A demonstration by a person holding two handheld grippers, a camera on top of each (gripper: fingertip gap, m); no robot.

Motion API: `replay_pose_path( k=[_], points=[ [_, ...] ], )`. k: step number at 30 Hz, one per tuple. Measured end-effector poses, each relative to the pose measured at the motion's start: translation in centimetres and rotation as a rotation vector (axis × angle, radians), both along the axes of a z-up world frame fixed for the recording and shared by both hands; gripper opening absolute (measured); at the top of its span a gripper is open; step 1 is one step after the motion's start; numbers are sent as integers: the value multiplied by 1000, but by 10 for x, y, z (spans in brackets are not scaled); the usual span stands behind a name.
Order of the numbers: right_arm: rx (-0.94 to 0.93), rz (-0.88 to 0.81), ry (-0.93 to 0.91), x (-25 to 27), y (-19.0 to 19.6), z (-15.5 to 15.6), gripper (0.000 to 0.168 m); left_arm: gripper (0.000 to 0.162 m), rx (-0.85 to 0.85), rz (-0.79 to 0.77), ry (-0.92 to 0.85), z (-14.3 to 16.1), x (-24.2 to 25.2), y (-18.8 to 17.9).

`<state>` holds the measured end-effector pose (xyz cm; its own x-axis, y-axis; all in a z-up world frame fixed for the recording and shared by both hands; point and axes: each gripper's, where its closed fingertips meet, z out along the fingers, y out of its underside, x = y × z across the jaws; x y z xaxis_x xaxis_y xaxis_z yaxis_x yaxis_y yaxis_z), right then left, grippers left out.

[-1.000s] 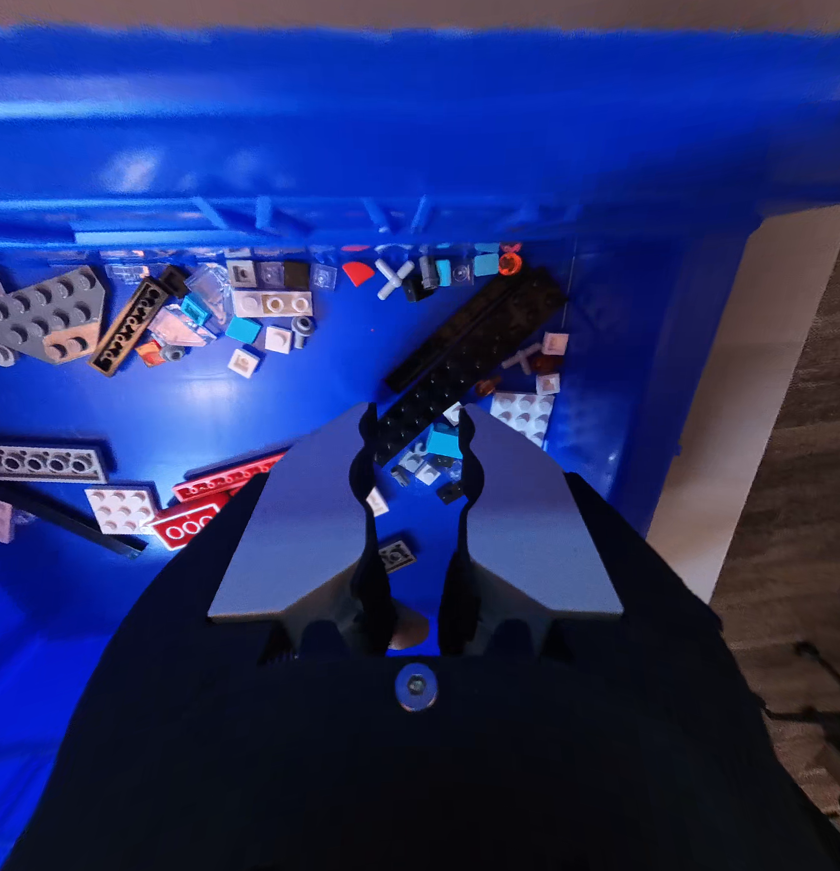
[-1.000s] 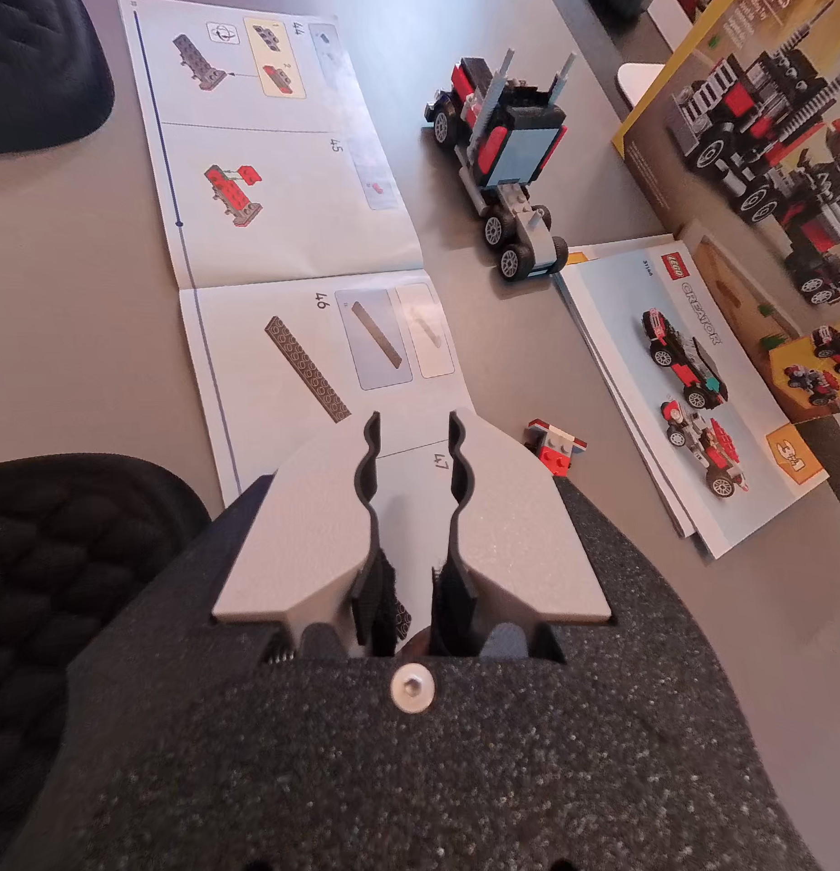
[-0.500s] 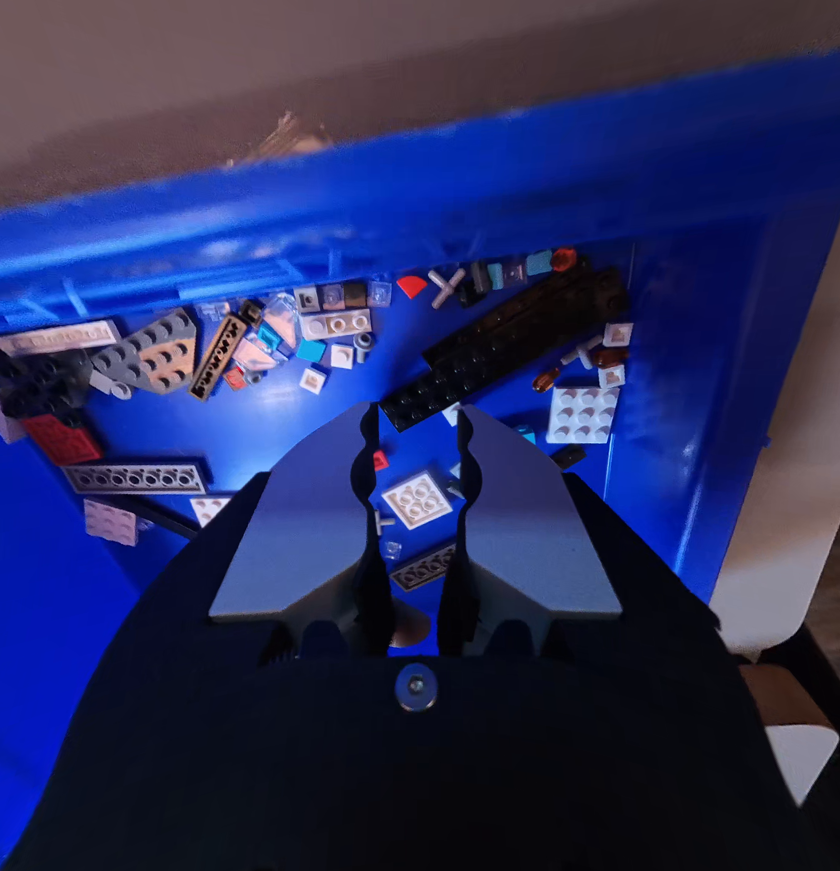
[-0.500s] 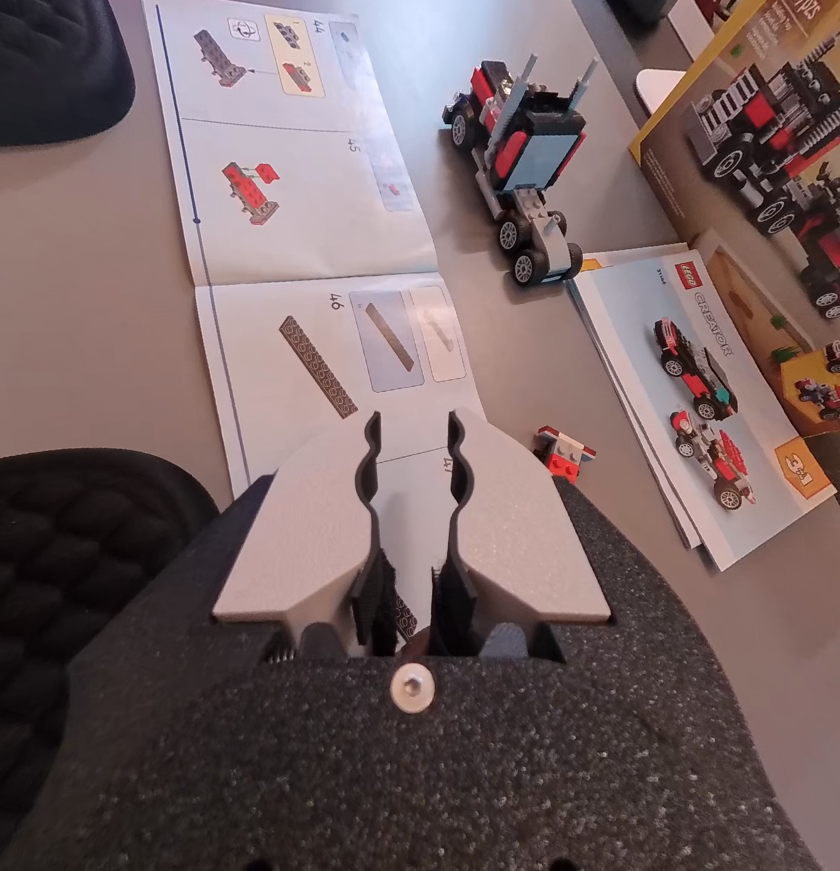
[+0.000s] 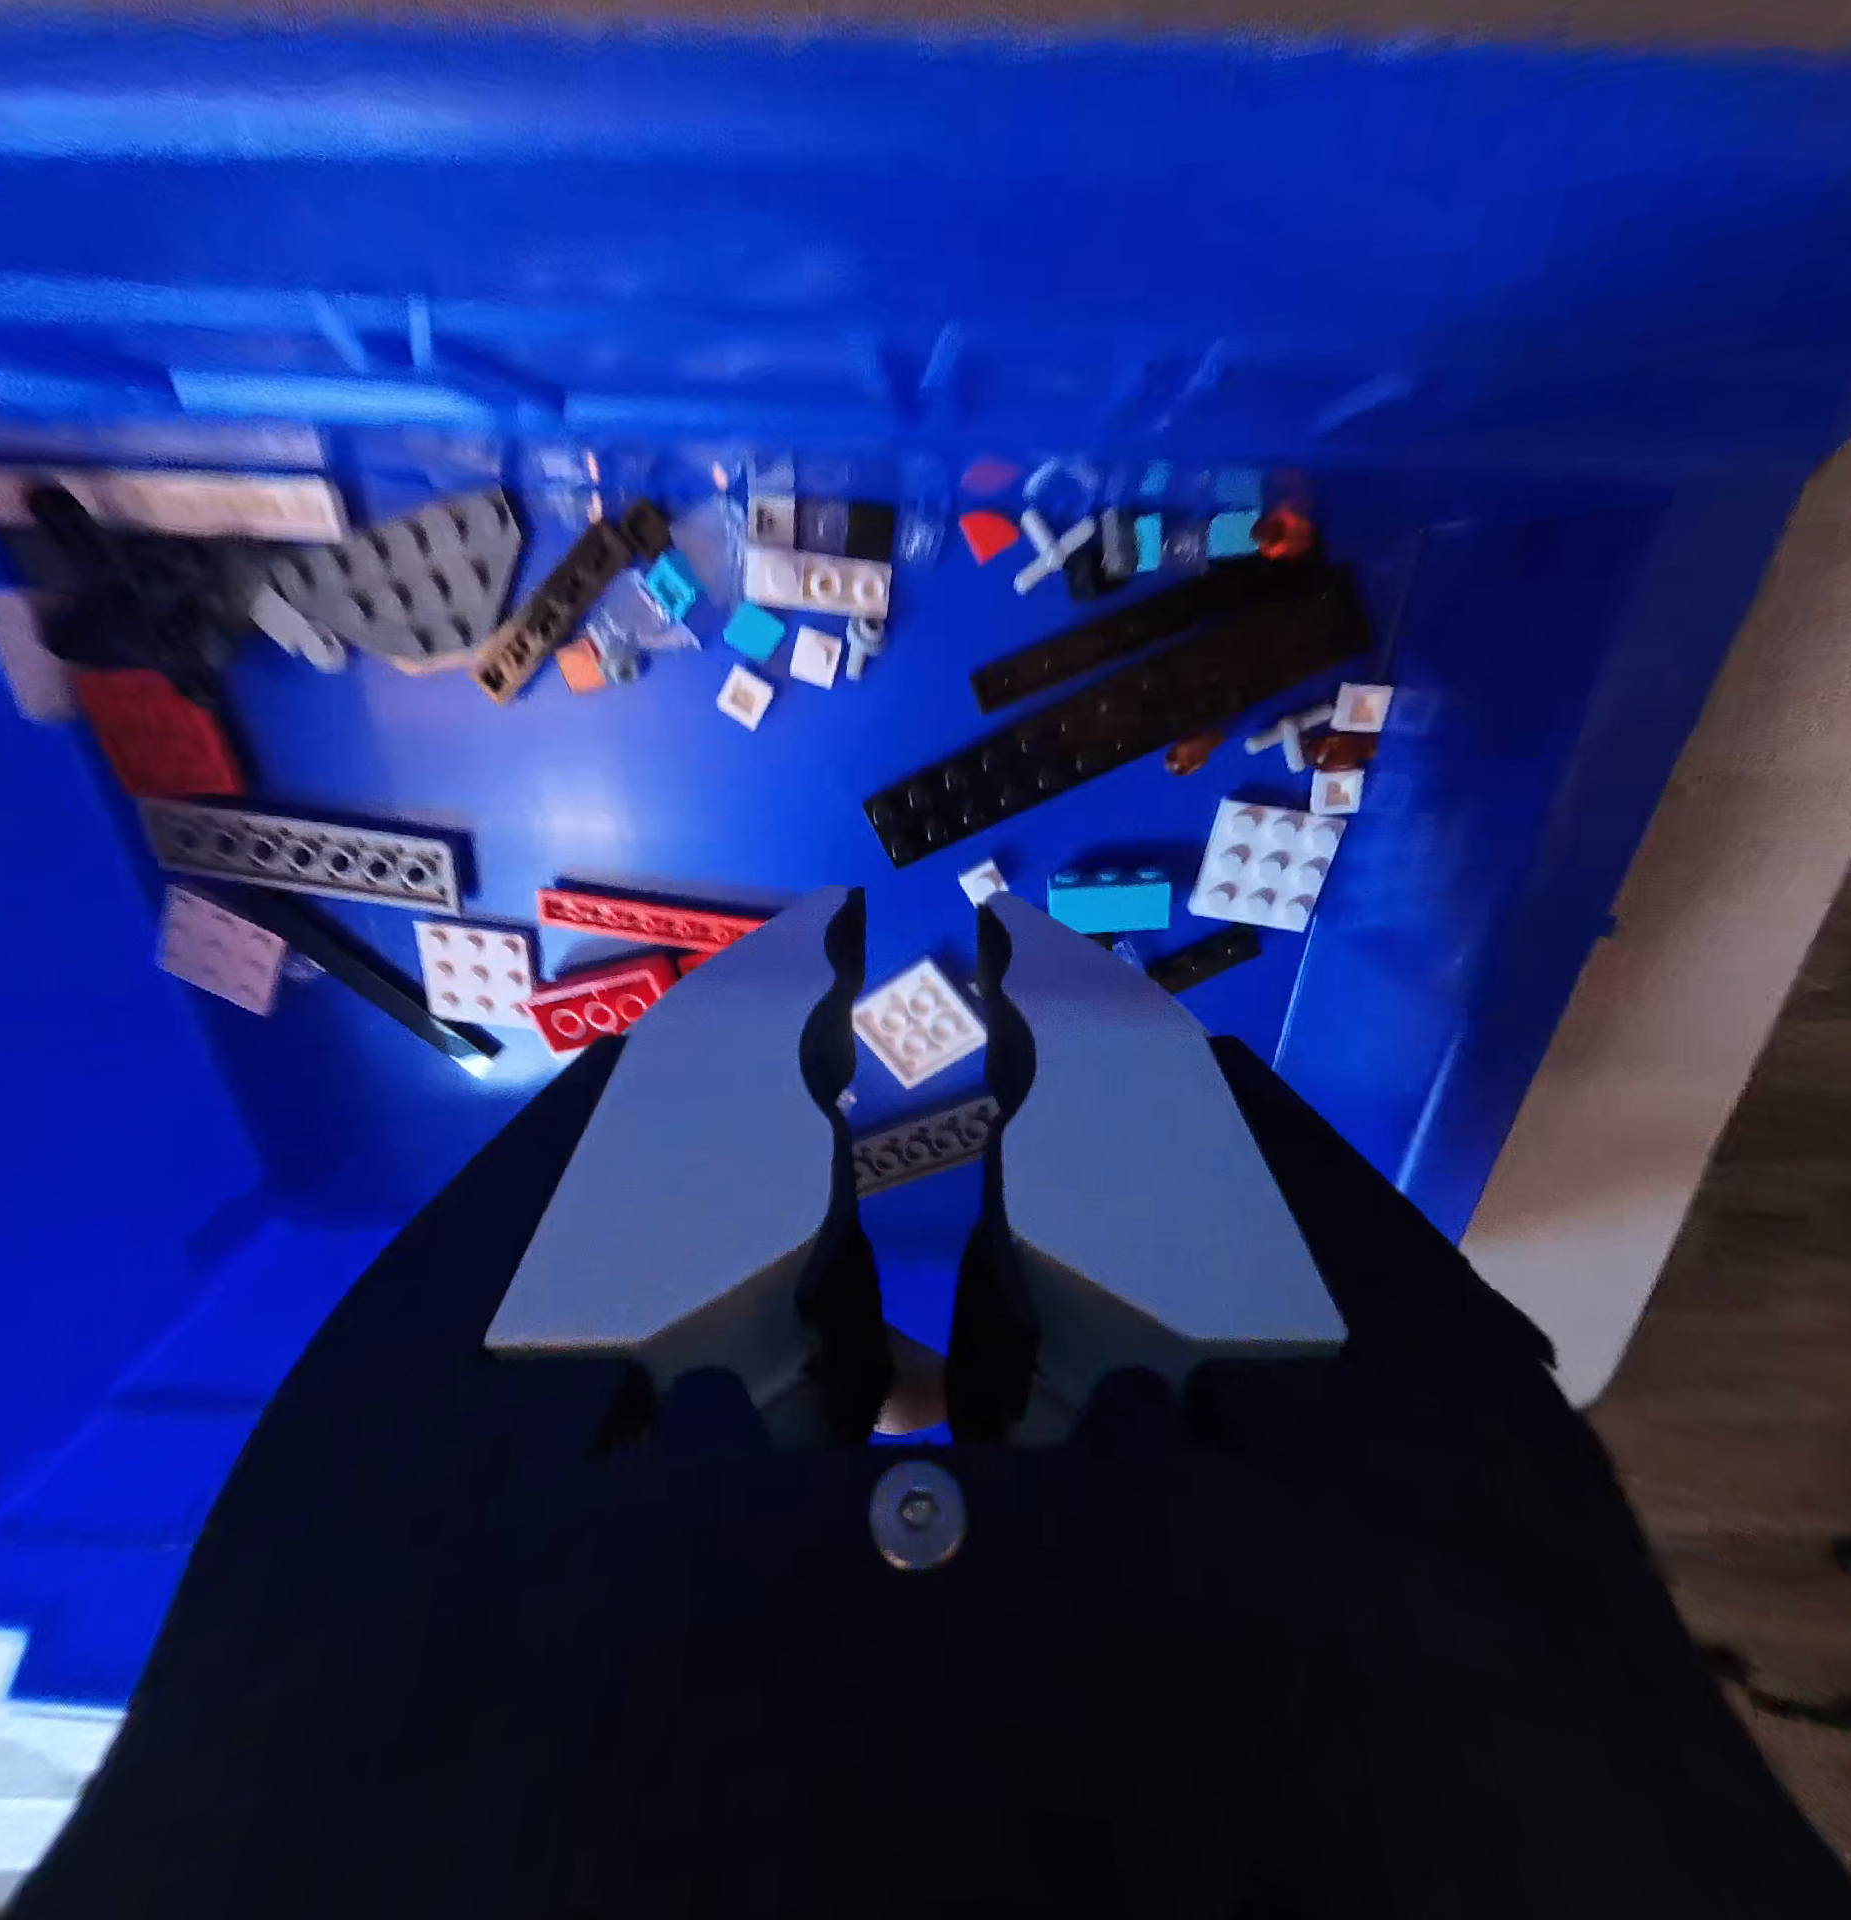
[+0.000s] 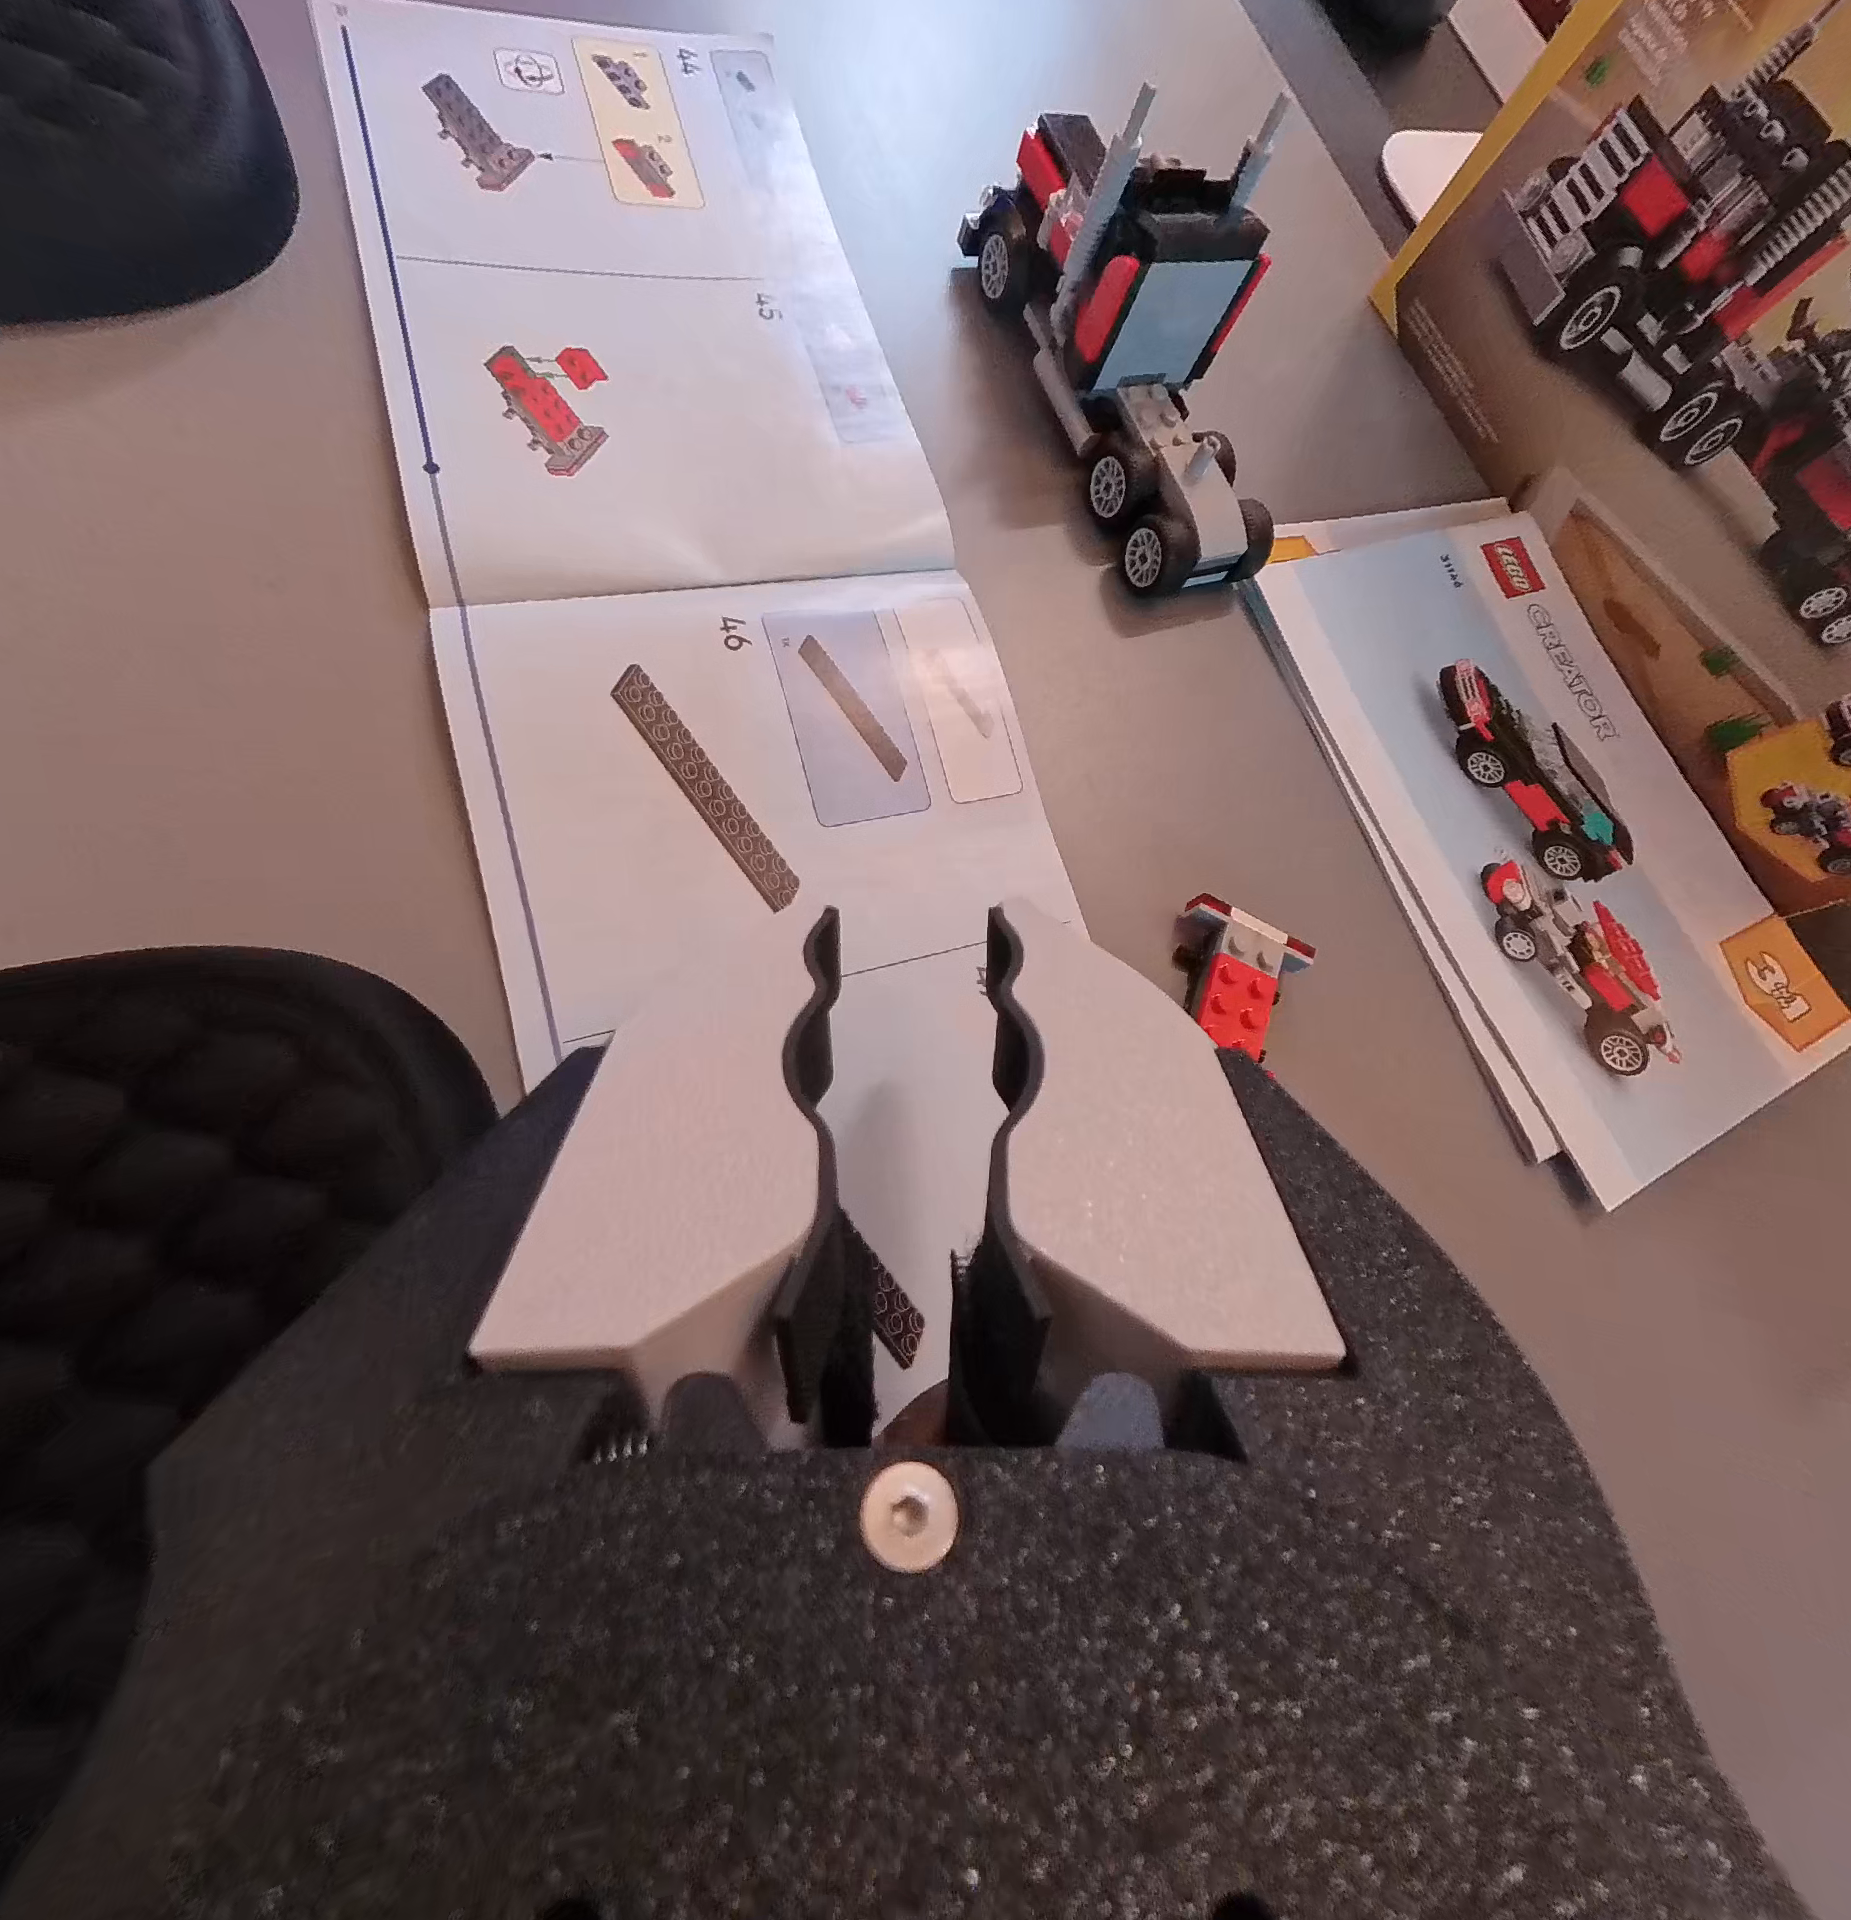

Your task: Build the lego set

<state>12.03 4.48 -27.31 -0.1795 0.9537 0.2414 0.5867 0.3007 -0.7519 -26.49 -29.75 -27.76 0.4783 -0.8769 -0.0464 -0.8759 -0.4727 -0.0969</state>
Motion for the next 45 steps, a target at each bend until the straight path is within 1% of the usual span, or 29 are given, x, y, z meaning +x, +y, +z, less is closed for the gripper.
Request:
replay_pose_path(
  k=[3, 5, 7, 11, 12, 18, 20, 22, 25, 30, 33, 39, 42, 45],
  points=[
    [4, 10, 1, -3, -2, 1, 27, 28, 53, -116, 38, 0, 8, 5],
    [10, 17, 4, -4, -3, 2, 27, 31, 46, -162, 89, -7, 5, 7],
    [15, 20, 6, -5, -5, 3, 27, 32, 30, -186, 94, -13, 6, 6],
    [11, 13, 7, -2, -4, 4, 27, 33, 16, -240, 78, -21, 12, 4],
    [12, 10, 5, -2, -4, 3, 27, 29, -10, -248, 75, -24, 13, 1],
    [15, 5, 14, 0, -4, 5, 27, 23, -66, -268, 45, -27, 14, -5],
    [13, 5, 21, 1, -5, 4, 27, 22, -75, -239, 27, -26, 14, -7],
    [3, 5, 24, 3, -6, 3, 27, 21, -105, -176, 25, -24, 9, -14],
    [-6, 9, 18, 5, -6, 0, 27, 18, -79, -64, 10, -8, 1, -21],
    [-24, 46, 43, -7, -12, 4, 27, 17, 89, 86, 27, 38, -16, -14],
    [-17, 107, 50, -23, -23, 11, 27, 18, 163, 146, 50, 57, -23, -10],
    [-5, 289, 68, -69, -61, 28, 28, 17, 219, 201, 163, 85, -35, -8],
    [-46, 361, 133, -100, -87, 47, 31, 17, 298, 208, 199, 114, -36, 2],
    [-91, 420, 219, -133, -114, 73, 39, 17, 448, 217, 175, 152, -25, 22]
  ],
)
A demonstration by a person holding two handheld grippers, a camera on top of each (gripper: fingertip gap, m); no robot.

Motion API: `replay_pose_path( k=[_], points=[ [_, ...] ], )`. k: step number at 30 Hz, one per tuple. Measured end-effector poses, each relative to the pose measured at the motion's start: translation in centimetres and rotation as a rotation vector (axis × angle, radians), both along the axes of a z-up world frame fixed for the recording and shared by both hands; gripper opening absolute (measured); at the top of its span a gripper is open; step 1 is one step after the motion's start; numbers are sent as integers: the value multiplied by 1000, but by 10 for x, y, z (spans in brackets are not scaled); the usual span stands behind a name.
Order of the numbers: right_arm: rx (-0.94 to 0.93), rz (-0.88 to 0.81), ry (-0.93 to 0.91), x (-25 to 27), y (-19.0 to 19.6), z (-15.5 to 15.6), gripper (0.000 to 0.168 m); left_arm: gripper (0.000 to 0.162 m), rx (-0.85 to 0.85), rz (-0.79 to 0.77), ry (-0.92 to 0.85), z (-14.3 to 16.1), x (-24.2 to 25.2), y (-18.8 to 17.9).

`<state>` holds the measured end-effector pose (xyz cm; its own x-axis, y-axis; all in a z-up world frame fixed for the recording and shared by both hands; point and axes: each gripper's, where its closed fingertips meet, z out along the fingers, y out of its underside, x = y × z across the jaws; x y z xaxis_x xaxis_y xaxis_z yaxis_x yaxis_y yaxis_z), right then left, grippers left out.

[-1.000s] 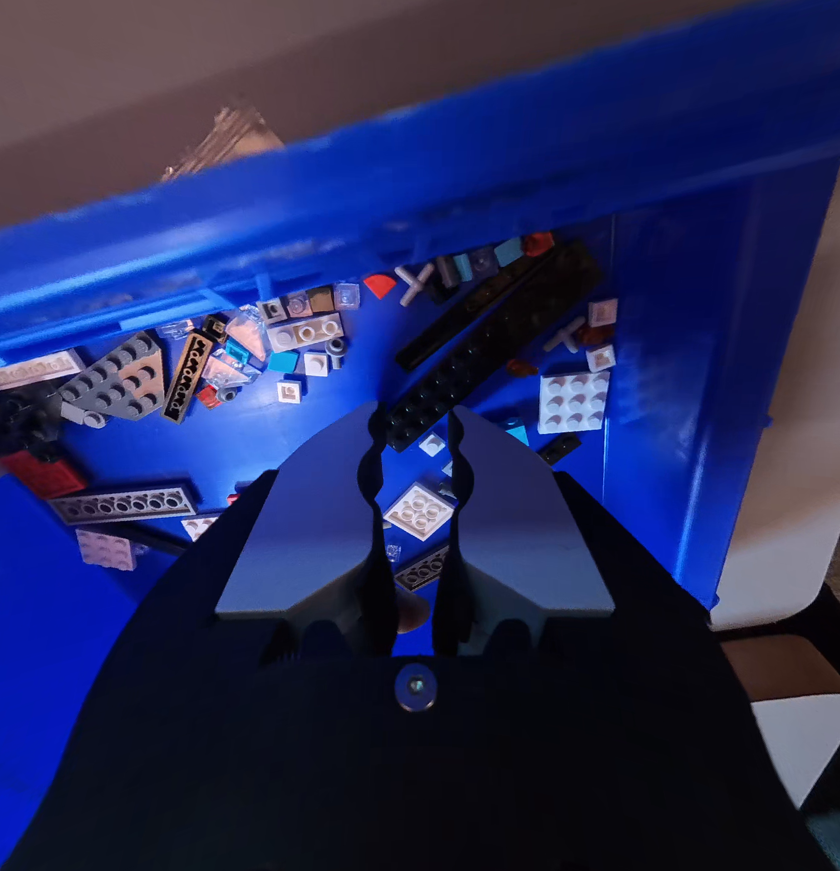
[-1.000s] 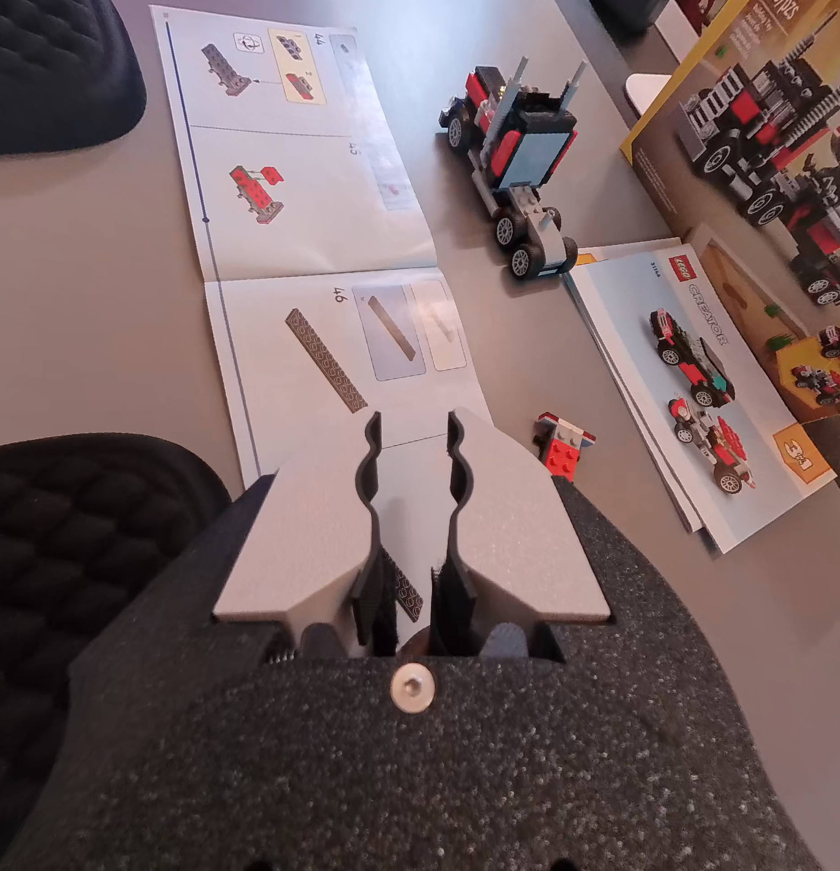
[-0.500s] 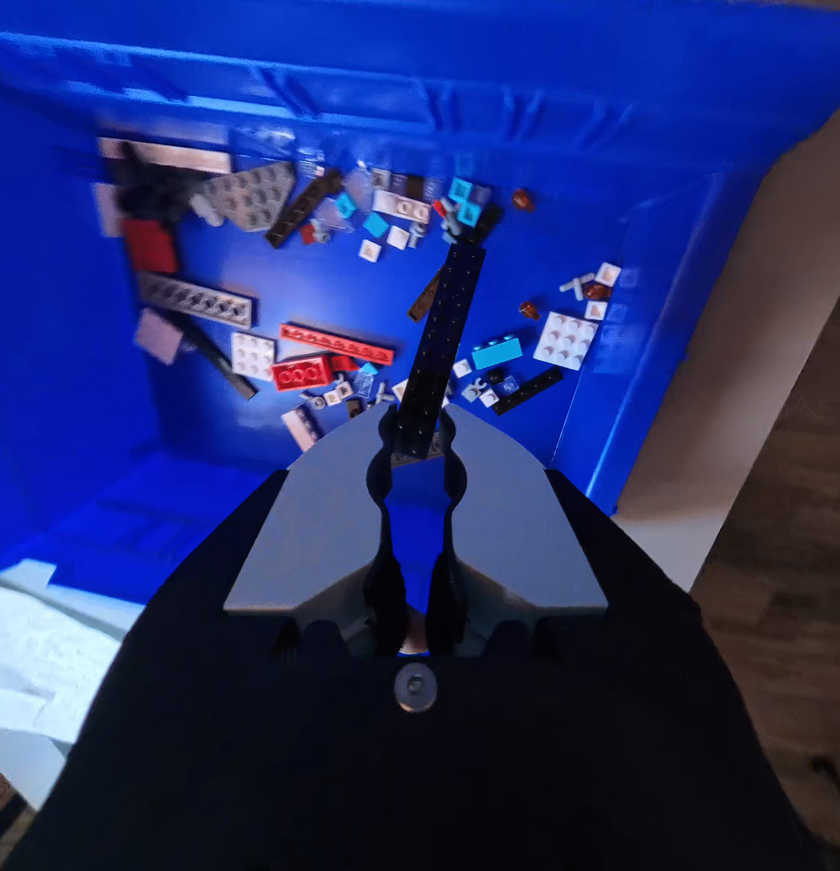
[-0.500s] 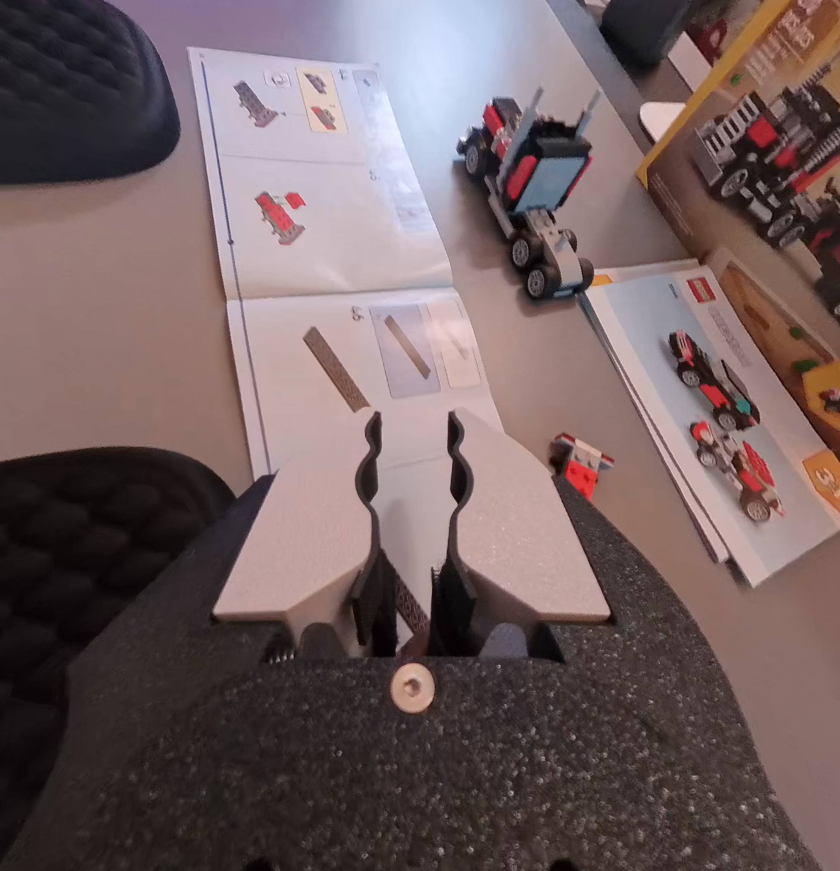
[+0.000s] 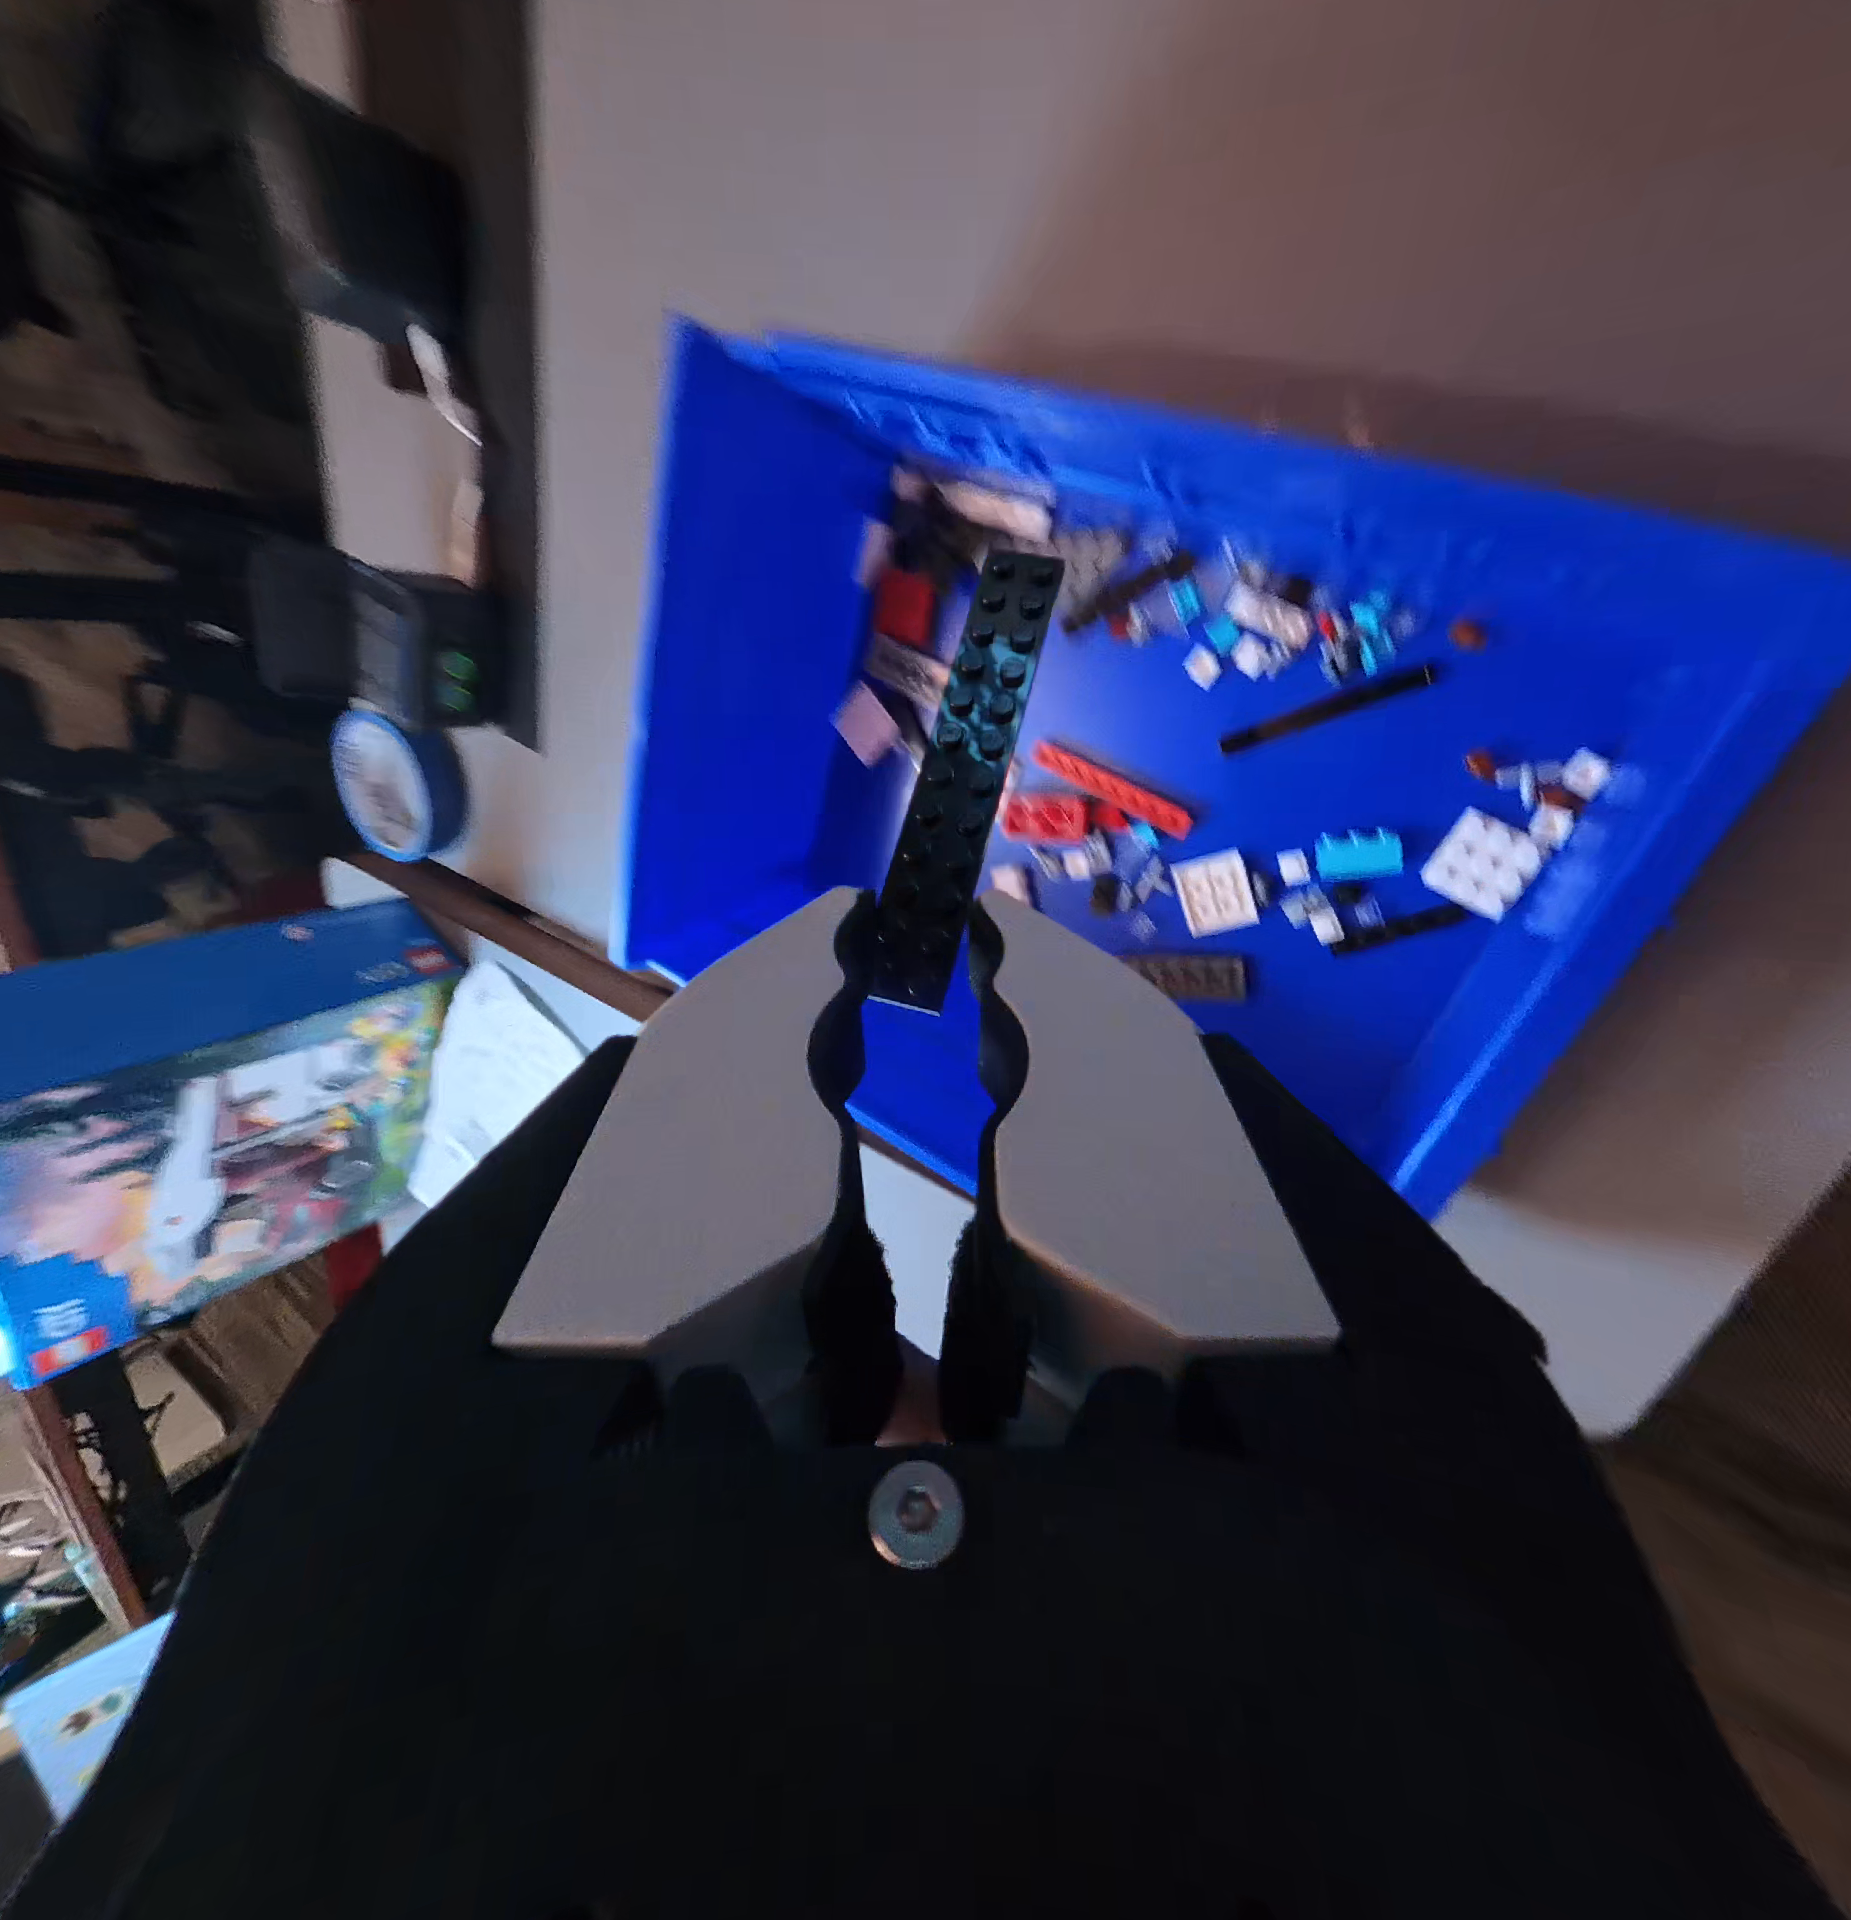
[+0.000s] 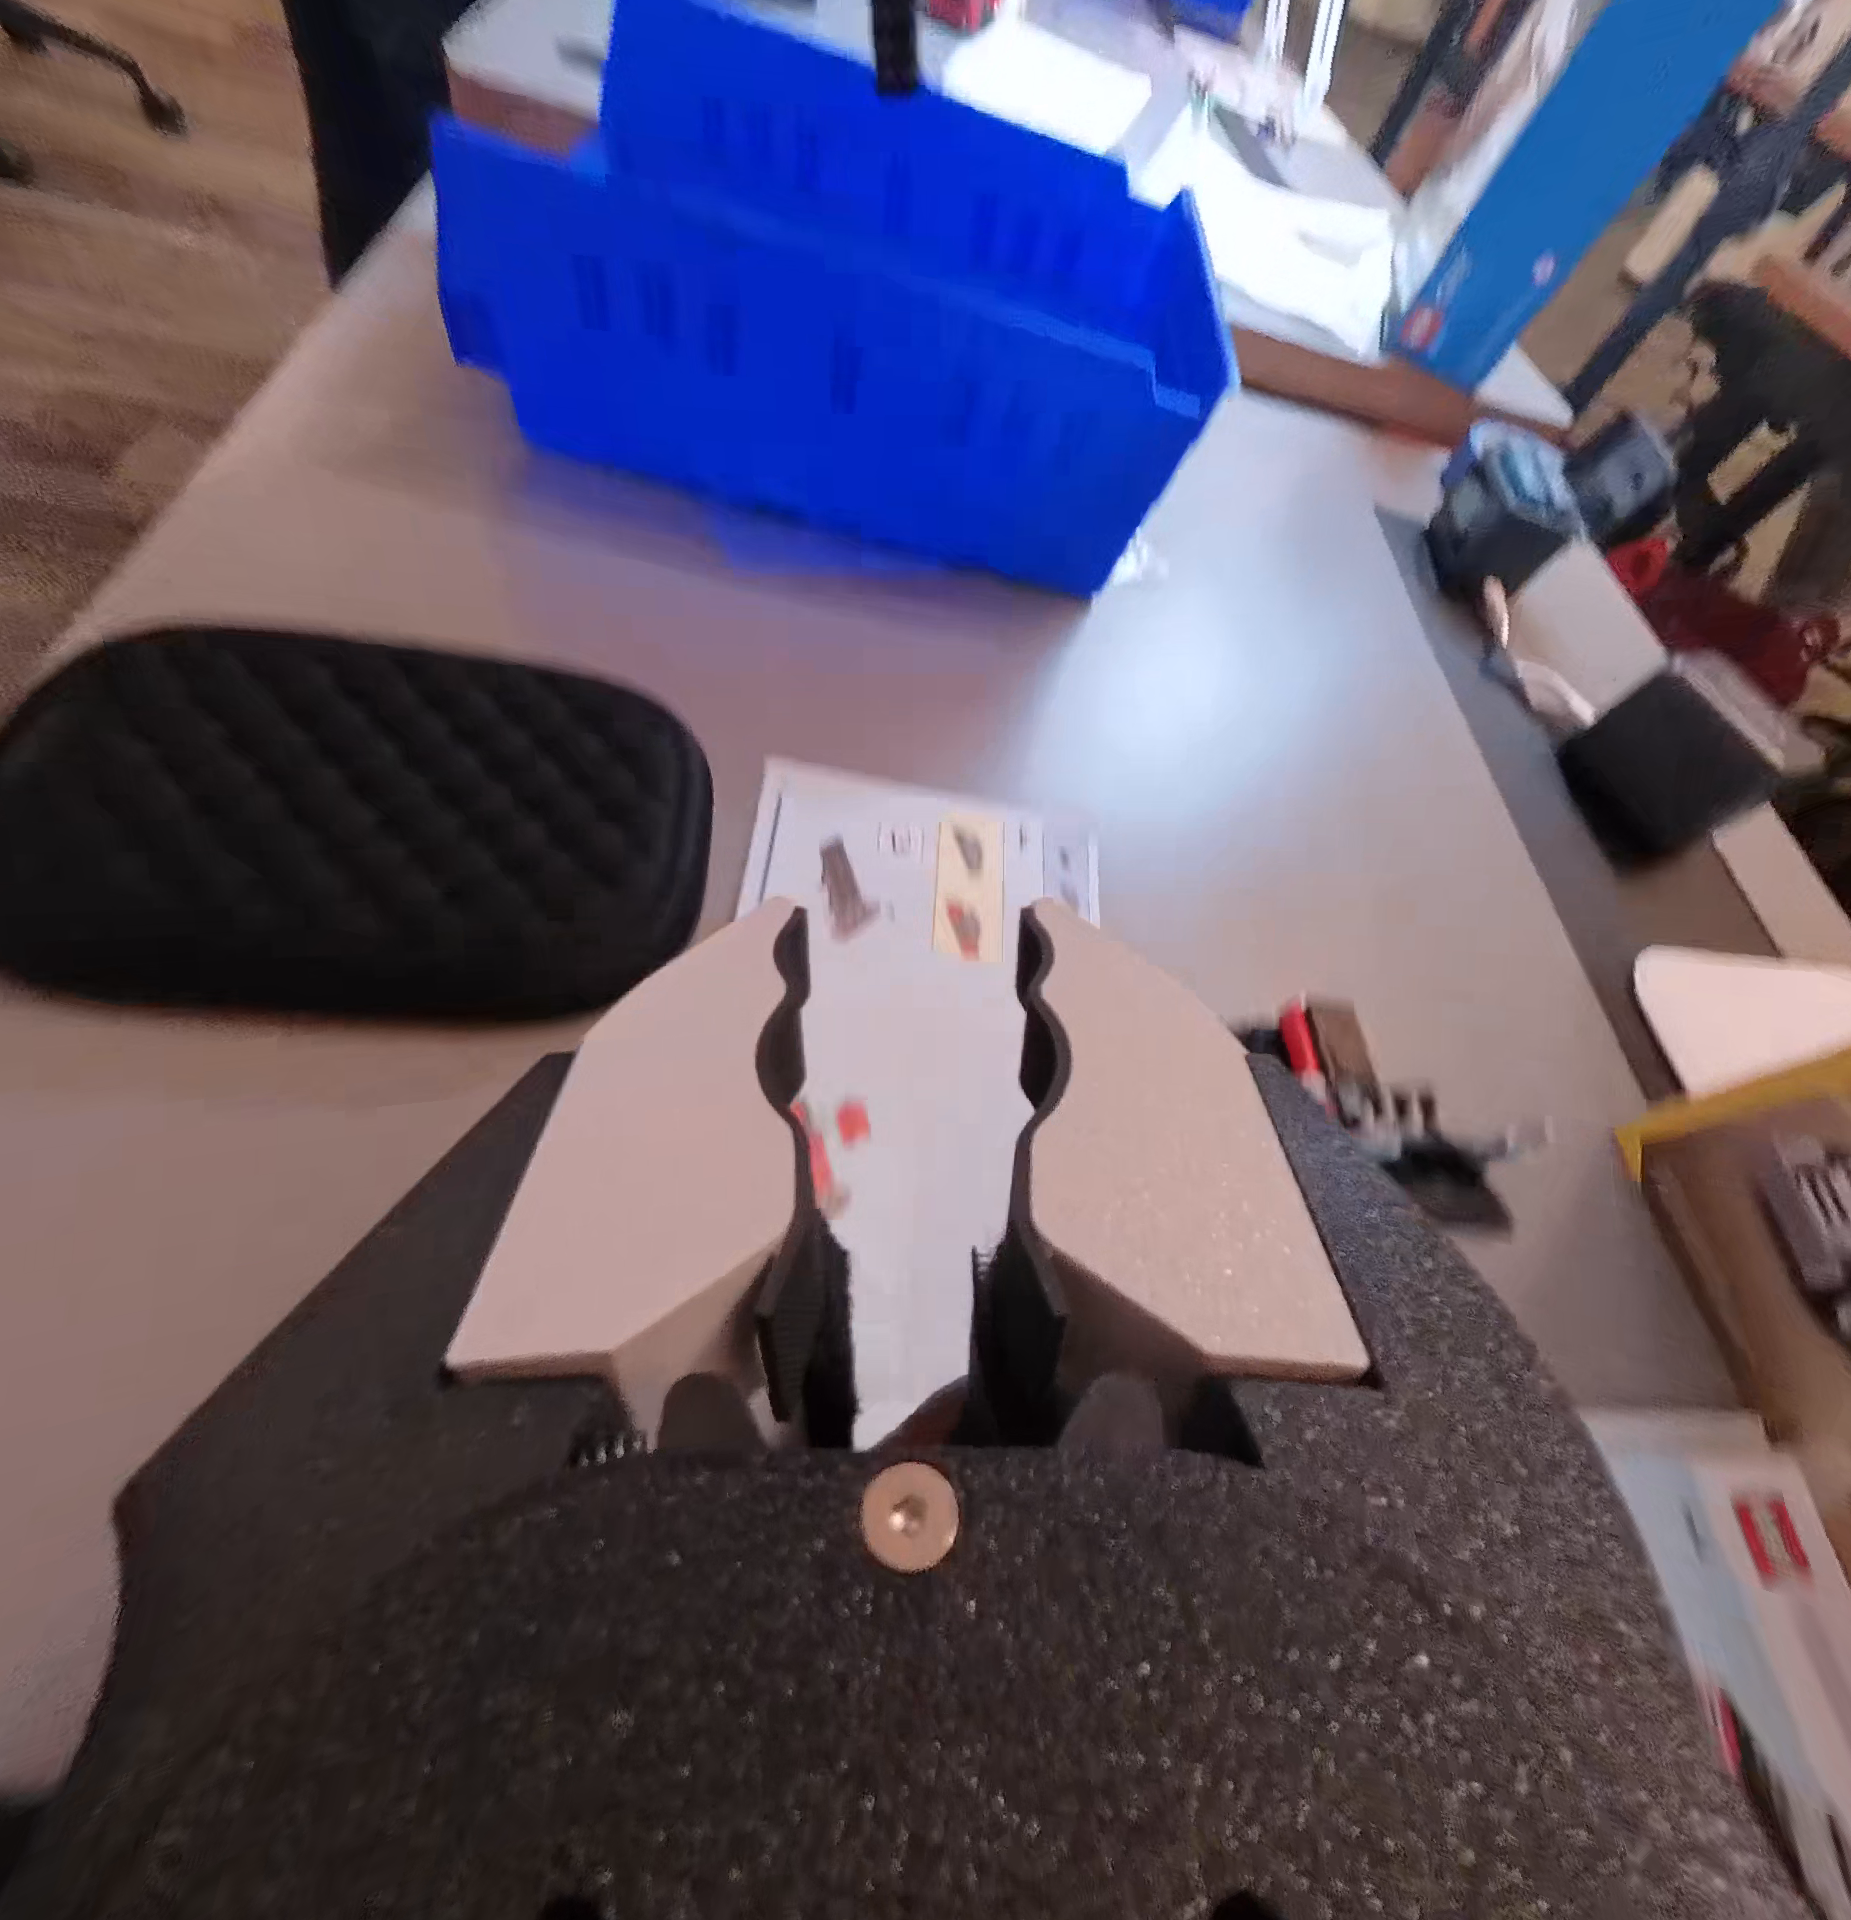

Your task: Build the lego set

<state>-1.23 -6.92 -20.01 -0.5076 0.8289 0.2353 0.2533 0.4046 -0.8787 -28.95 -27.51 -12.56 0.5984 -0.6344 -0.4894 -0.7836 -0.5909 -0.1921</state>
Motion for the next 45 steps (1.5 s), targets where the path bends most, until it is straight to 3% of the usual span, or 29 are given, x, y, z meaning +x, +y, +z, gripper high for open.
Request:
replay_pose_path(
  k=[3, 6, 13, 17, 29, 33, 35, 39, 45],
  points=[
    [-24, 23, 66, -31, -20, 31, 46, 17, 192, -39, -50, 34, 27, 30],
    [15, 10, 104, -48, -28, 57, 53, 17, 324, -118, -137, 45, 70, 65],
    [-13, 31, 278, -24, -25, 91, 56, 17, 456, -338, -438, 27, 178, 132],
    [-20, 49, 388, 3, -24, 102, 45, 17, 460, -392, -512, 14, 214, 153],
    [-18, 16, 385, 29, -12, 90, 18, 17, 459, -464, -598, 9, 260, 179],
    [-8, 3, 359, 37, -4, 85, 18, 17, 460, -480, -623, 4, 268, 185],
    [-1, -33, 337, 47, 8, 82, 18, 25, 473, -478, -652, -1, 274, 191],
    [-53, -188, 284, 79, 53, 66, 18, 42, 485, -409, -693, -28, 277, 216],
    [-255, -385, 160, 127, 105, 7, 18, 48, 467, -137, -846, -79, 266, 274]
  ],
)
